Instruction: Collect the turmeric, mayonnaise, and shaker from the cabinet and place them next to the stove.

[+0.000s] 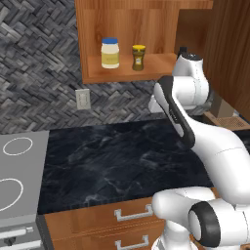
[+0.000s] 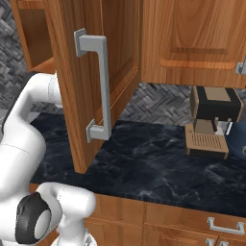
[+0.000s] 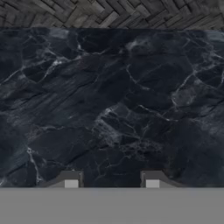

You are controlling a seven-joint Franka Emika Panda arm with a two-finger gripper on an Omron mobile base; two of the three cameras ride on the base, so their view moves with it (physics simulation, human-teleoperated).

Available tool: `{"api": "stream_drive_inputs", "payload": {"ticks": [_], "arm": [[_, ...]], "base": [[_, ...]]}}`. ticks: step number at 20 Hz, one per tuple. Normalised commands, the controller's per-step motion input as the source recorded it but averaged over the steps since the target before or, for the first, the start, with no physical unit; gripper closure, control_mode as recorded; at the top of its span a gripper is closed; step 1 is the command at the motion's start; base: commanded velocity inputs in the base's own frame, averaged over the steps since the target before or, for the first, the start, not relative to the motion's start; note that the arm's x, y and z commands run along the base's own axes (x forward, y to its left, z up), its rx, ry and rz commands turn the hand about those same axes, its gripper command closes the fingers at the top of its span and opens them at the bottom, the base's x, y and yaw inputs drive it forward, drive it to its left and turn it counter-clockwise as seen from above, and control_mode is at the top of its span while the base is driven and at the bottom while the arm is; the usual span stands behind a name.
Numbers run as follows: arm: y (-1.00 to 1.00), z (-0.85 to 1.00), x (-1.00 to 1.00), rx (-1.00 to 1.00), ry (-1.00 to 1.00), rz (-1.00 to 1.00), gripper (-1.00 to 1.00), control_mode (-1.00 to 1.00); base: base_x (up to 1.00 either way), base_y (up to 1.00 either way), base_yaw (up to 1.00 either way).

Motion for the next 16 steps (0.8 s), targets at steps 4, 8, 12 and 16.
{"api": "stream_drive_inputs", "payload": {"ticks": [4,8,12,16], "arm": [[0.01,0.0,-0.14,0.0,-0.01,0.0,-1.0,-1.0],[0.38,0.0,-0.37,-0.08,-0.2,0.0,-1.0,-1.0],[0.49,-0.07,-0.64,-0.04,-0.39,0.05,-1.0,-1.0],[0.31,0.05,-0.49,0.0,-0.46,0.03,-1.0,-1.0]], "base": [[0.0,0.0,0.0],[0.0,0.0,0.0],[0.0,0.0,0.0],[0.0,0.0,0.0]]}}
